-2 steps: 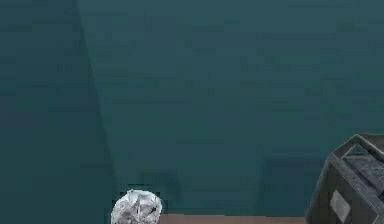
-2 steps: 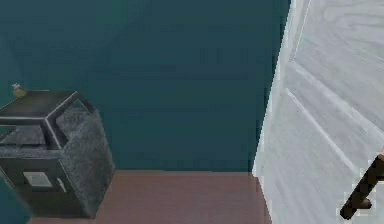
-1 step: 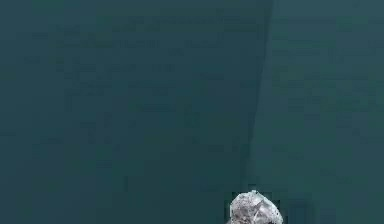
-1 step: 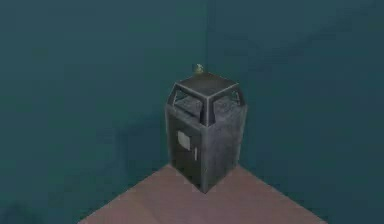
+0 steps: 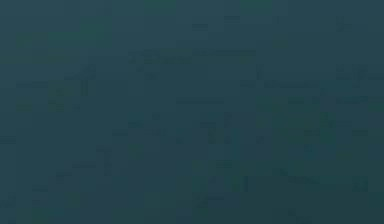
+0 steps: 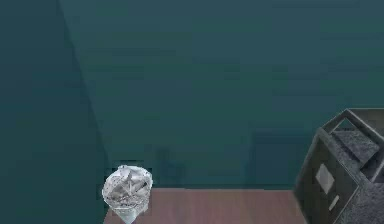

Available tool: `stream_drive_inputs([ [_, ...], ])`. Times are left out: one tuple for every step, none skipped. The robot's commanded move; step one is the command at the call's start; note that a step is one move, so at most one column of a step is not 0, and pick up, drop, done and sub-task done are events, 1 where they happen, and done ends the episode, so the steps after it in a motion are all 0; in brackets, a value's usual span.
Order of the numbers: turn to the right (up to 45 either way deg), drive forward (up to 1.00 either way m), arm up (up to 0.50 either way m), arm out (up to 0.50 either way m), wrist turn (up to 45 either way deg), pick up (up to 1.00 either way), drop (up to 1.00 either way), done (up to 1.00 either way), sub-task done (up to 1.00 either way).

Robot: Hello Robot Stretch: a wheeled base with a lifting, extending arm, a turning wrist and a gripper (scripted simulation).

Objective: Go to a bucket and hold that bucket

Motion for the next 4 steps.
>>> stream_drive_inputs([
  [-18.0, 0.00, 0.00, 0.00, 0.0, 0.00, 0.00, 0.00, 0.00],
  [45.0, 0.00, 0.00, 0.00, 0.0, 0.00, 0.00, 0.00, 0.00],
  [45.0, 0.00, 0.00, 0.00, 0.0, 0.00, 0.00, 0.00, 0.00],
  [18.0, 0.00, 0.00, 0.00, 0.0, 0.00, 0.00, 0.00, 0.00],
])
